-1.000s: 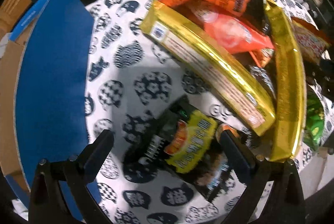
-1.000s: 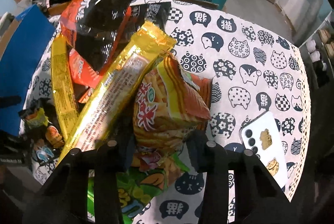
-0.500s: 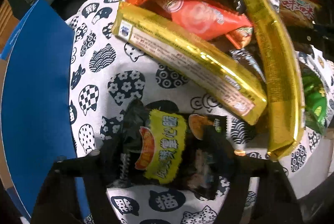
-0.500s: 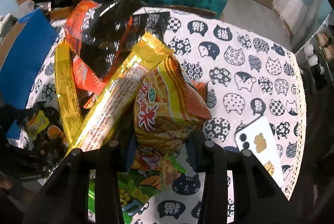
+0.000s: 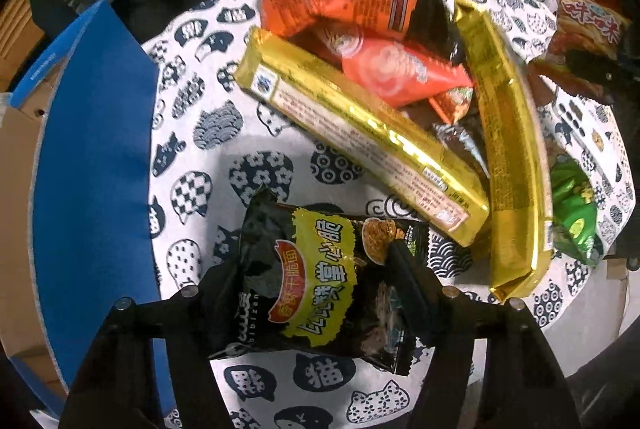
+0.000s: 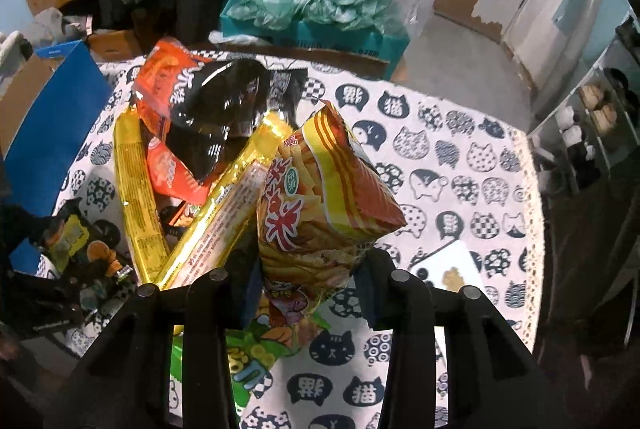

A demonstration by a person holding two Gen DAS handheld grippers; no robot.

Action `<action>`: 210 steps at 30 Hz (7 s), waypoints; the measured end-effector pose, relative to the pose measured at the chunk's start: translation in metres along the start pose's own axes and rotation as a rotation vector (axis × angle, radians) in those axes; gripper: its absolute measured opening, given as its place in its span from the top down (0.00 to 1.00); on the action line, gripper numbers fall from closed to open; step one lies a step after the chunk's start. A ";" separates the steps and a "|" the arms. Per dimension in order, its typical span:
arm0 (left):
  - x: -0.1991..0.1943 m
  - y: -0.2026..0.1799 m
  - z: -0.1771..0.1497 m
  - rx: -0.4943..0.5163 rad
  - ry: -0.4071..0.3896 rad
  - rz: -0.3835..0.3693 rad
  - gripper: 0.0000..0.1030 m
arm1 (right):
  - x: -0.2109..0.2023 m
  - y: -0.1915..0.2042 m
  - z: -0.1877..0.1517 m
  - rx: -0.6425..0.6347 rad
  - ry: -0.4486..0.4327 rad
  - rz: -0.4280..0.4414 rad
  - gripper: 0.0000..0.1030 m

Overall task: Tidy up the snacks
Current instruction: 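Carry both bags over the cardboard box and release them inside, then move both grippers back to the snack pile, then grasp a long yellow wafer pack with left gripper while right grasps another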

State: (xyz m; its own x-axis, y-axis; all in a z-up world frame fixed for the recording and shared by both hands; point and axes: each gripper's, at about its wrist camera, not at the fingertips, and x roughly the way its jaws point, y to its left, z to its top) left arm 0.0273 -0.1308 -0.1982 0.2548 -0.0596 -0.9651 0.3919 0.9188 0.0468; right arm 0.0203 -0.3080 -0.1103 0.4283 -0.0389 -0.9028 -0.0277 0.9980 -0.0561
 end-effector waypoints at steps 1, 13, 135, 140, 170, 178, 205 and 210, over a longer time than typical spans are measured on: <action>-0.005 0.002 0.002 -0.002 -0.012 0.003 0.32 | -0.003 -0.001 0.001 0.001 -0.004 0.002 0.63; -0.093 0.041 0.003 -0.004 -0.222 0.070 0.32 | -0.041 0.012 0.012 -0.036 -0.089 0.006 0.63; -0.071 0.071 -0.007 -0.117 -0.123 0.001 0.21 | 0.017 0.069 0.018 -0.005 0.109 0.066 0.27; -0.058 0.061 -0.001 -0.104 -0.093 -0.008 0.21 | 0.034 0.064 0.009 0.012 0.151 0.064 0.27; 0.017 0.046 0.048 -0.388 0.039 -0.145 0.15 | 0.054 0.023 -0.004 0.086 0.169 0.168 0.72; 0.037 0.031 0.060 -0.413 0.069 -0.180 0.15 | 0.063 0.023 -0.003 0.110 0.166 0.195 0.72; 0.002 0.036 0.039 -0.195 -0.014 -0.105 0.72 | 0.053 0.025 0.002 0.137 0.131 0.182 0.69; -0.007 0.040 0.030 -0.161 -0.032 -0.079 0.72 | 0.039 0.022 -0.003 0.149 0.115 0.159 0.69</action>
State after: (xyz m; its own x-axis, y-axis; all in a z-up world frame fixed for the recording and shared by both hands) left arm 0.0681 -0.1054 -0.1817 0.2575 -0.1438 -0.9555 0.2656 0.9613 -0.0731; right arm 0.0334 -0.2882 -0.1482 0.3231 0.1227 -0.9384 0.0501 0.9879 0.1465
